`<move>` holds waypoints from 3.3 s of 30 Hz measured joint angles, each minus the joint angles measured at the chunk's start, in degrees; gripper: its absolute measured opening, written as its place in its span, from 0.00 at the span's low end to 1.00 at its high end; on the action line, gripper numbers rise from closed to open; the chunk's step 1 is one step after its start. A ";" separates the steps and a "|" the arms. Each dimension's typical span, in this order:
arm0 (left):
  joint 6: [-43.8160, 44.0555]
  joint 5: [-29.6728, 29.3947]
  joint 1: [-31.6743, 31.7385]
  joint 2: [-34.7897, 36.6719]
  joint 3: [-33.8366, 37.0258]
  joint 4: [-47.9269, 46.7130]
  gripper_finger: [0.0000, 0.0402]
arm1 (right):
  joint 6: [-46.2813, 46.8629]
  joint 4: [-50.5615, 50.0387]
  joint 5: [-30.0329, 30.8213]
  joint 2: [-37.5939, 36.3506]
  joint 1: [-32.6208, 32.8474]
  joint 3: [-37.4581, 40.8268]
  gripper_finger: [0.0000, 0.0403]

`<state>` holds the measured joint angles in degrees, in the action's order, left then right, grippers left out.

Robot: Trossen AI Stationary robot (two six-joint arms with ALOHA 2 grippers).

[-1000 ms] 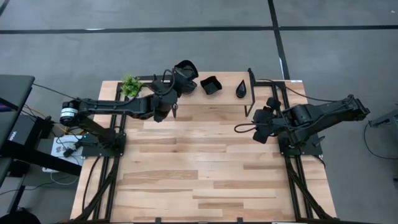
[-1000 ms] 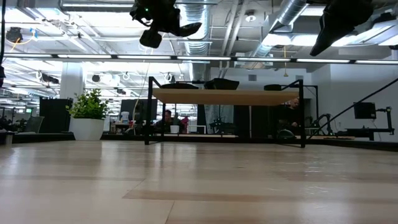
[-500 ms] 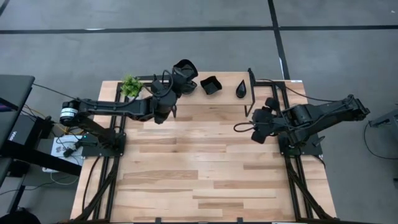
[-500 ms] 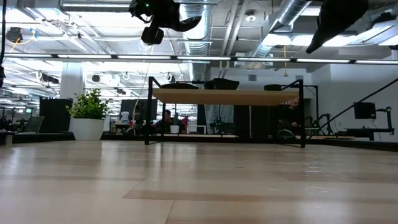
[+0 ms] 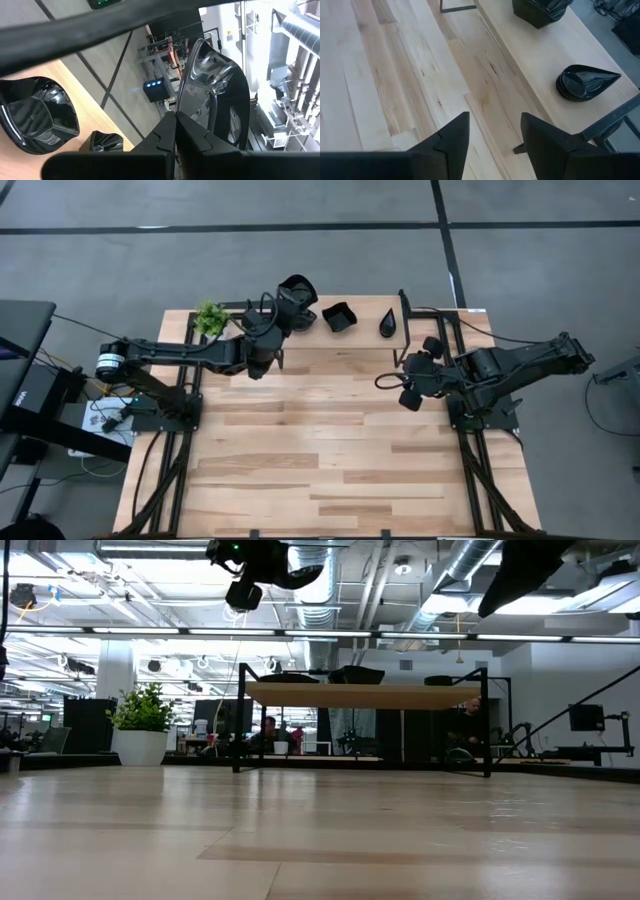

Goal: Pick & Place Mini shaped plates
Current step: Stack the black plate on top of the black plate on the shelf

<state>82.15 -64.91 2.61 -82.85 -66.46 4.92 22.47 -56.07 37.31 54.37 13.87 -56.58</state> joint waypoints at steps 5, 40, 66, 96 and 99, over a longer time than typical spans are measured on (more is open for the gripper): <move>-1.80 -0.01 0.00 0.13 0.00 0.08 0.02 | 0.04 0.18 0.01 0.00 0.00 0.00 0.42; 2.61 -0.64 0.07 -0.16 0.66 0.78 0.02 | 0.04 1.47 0.01 0.00 -0.02 0.00 0.42; -8.32 -2.40 -1.92 -0.09 -5.54 1.65 0.03 | 0.04 2.46 0.01 0.00 -0.02 0.00 0.43; -5.11 -9.50 -4.91 -0.11 -9.80 -4.67 0.03 | 0.04 2.55 0.01 0.02 -0.02 0.00 0.43; -9.77 -9.75 -4.38 -0.17 -9.88 -4.69 0.03 | 0.03 2.57 0.01 0.02 -0.02 0.00 0.42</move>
<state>72.38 -74.66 -1.77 -83.02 -76.34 0.23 22.49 -53.49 37.32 54.39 13.85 -56.58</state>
